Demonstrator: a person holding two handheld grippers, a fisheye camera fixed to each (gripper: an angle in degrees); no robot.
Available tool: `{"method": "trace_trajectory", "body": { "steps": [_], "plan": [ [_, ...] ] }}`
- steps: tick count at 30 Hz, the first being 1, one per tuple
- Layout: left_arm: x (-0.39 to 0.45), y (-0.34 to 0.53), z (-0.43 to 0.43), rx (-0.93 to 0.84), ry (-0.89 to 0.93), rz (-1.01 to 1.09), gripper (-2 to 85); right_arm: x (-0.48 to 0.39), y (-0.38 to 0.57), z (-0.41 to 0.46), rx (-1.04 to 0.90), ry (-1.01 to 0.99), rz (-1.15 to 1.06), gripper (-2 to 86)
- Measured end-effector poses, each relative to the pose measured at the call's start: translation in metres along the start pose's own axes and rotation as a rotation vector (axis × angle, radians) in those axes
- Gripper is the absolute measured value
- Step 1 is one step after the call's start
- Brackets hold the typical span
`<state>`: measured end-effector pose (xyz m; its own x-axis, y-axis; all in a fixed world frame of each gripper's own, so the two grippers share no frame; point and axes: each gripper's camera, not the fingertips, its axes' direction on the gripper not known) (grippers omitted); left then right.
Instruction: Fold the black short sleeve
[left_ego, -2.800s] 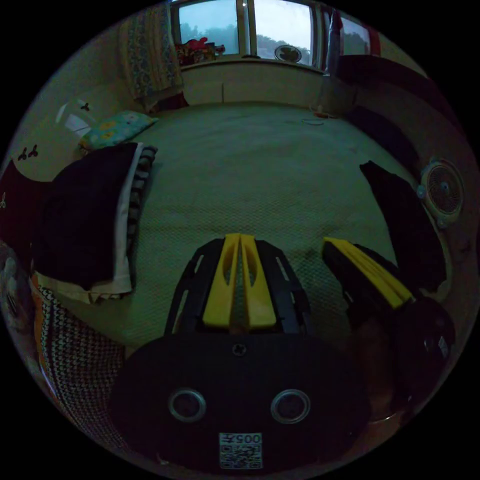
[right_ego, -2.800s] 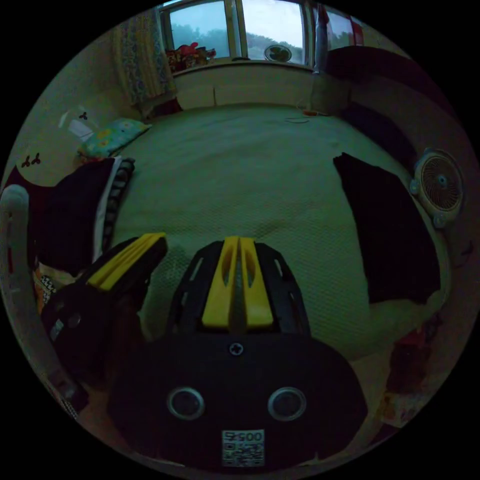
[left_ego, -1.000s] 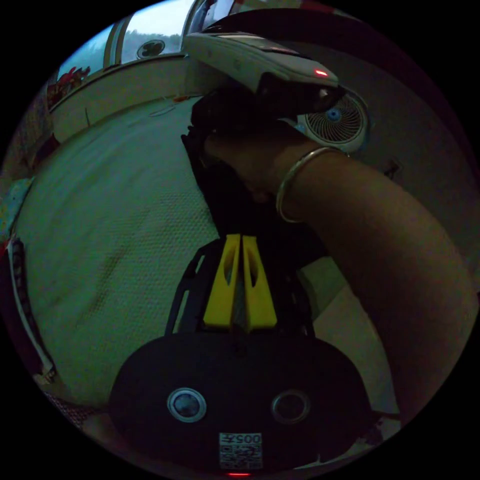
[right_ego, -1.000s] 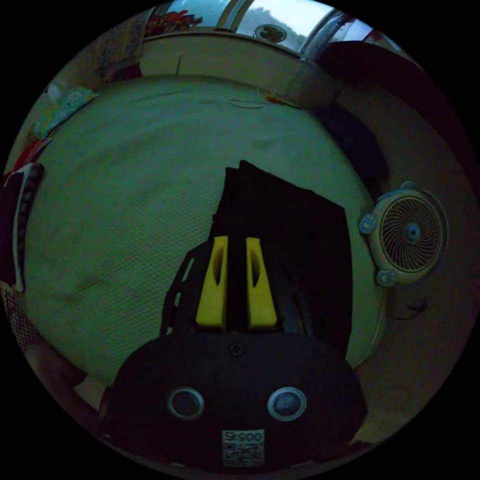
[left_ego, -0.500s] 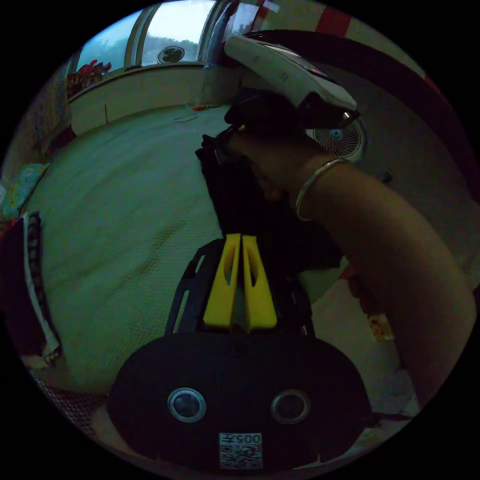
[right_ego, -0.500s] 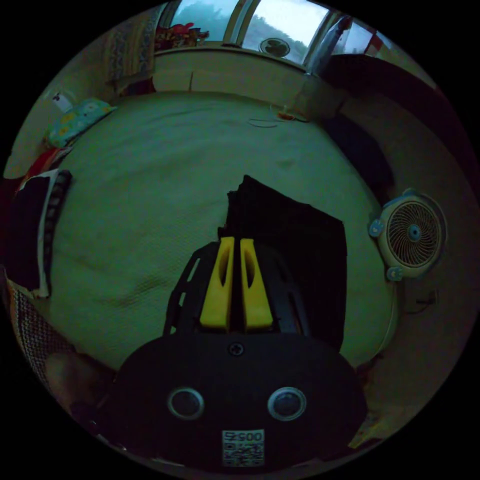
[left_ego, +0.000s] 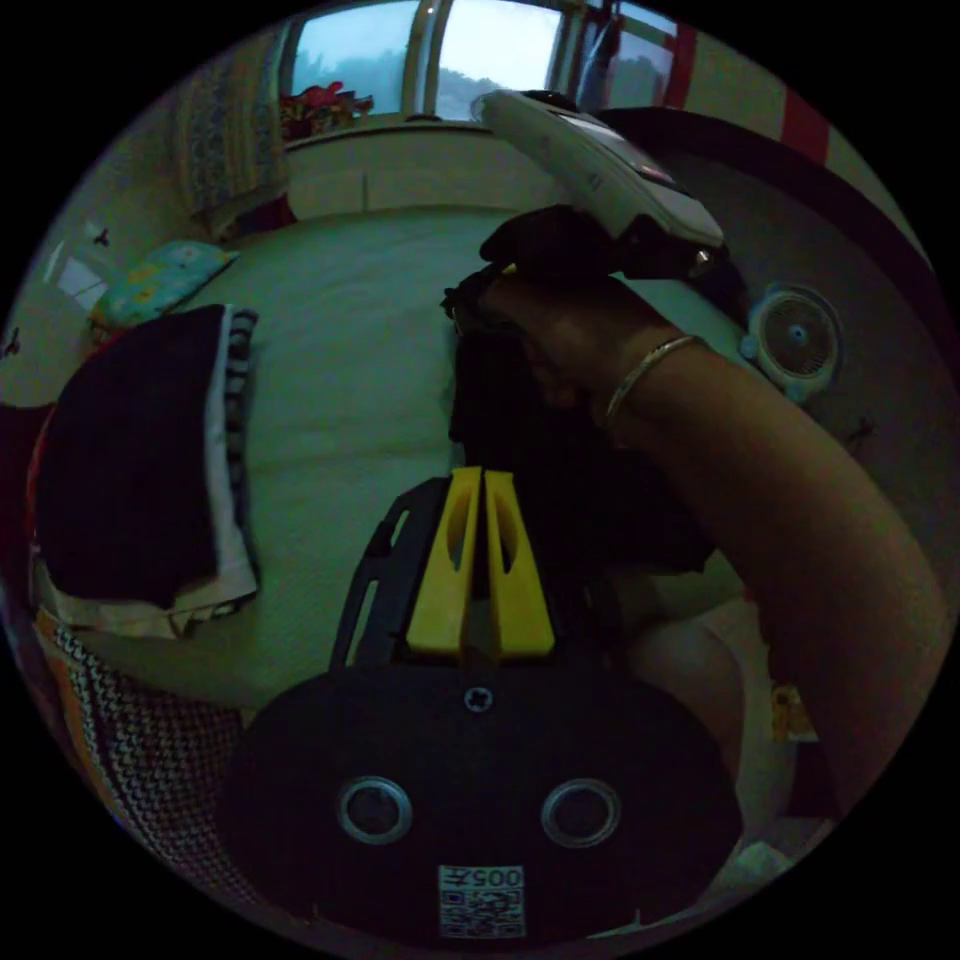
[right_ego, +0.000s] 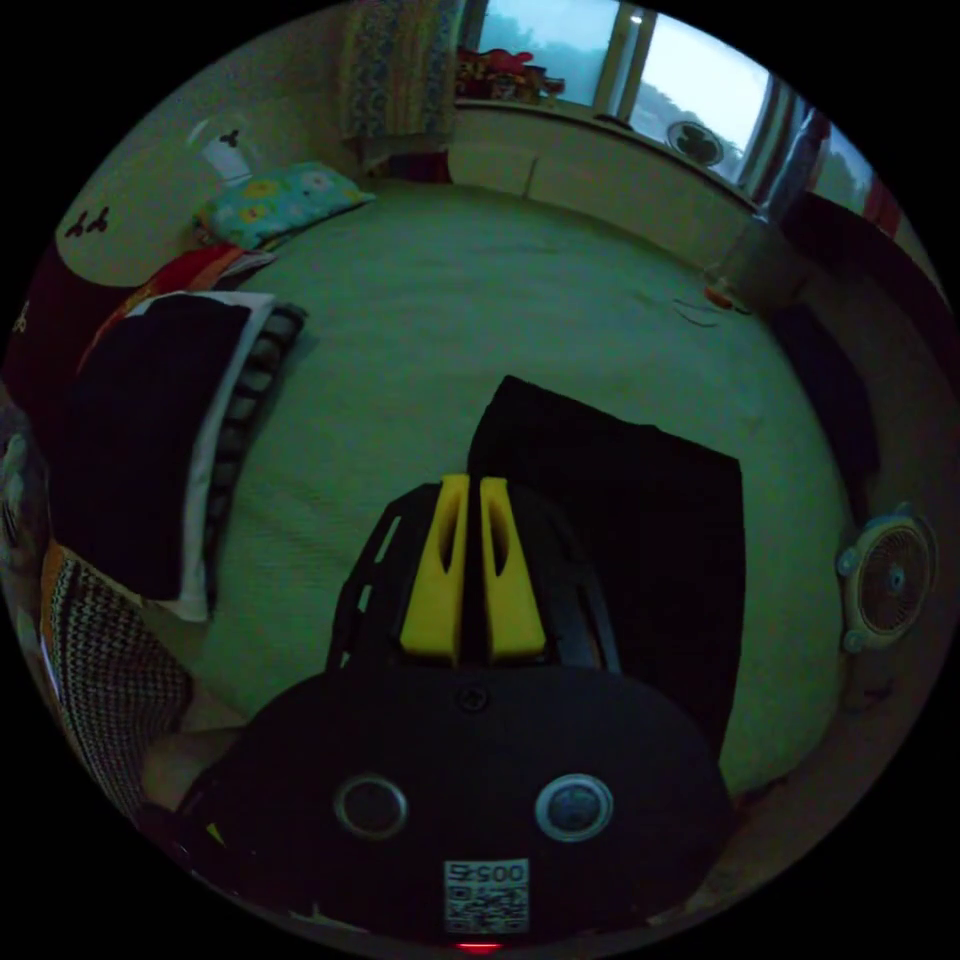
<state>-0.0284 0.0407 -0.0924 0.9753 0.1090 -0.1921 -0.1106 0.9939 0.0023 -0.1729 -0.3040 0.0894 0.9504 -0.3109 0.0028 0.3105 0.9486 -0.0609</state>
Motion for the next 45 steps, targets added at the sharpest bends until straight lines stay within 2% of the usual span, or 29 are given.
{"method": "trace_trajectory", "body": {
  "steps": [6,11,14,19,26,45],
  "plan": [
    [-0.069,0.026,-0.006,-0.030,-0.046,-0.085,0.5,-0.059,-0.005,0.000,-0.033,0.028,-0.042,0.4],
    [-0.101,0.045,-0.014,-0.015,-0.043,-0.084,1.4,-0.061,0.021,-0.018,-0.006,-0.018,-0.062,6.3],
    [-0.111,0.050,-0.012,-0.026,-0.064,-0.065,2.5,-0.057,0.042,-0.033,0.008,0.029,-0.045,8.5],
    [-0.128,0.058,-0.004,-0.050,-0.080,-0.079,3.1,-0.049,0.083,-0.057,0.014,0.070,0.067,8.8],
    [-0.149,0.069,-0.002,-0.068,-0.121,-0.100,0.5,-0.057,0.147,-0.077,0.010,0.024,0.239,7.8],
    [-0.176,0.084,-0.004,-0.085,-0.164,-0.090,-0.4,-0.073,0.234,-0.105,-0.036,0.071,0.300,4.9]
  ]
}}
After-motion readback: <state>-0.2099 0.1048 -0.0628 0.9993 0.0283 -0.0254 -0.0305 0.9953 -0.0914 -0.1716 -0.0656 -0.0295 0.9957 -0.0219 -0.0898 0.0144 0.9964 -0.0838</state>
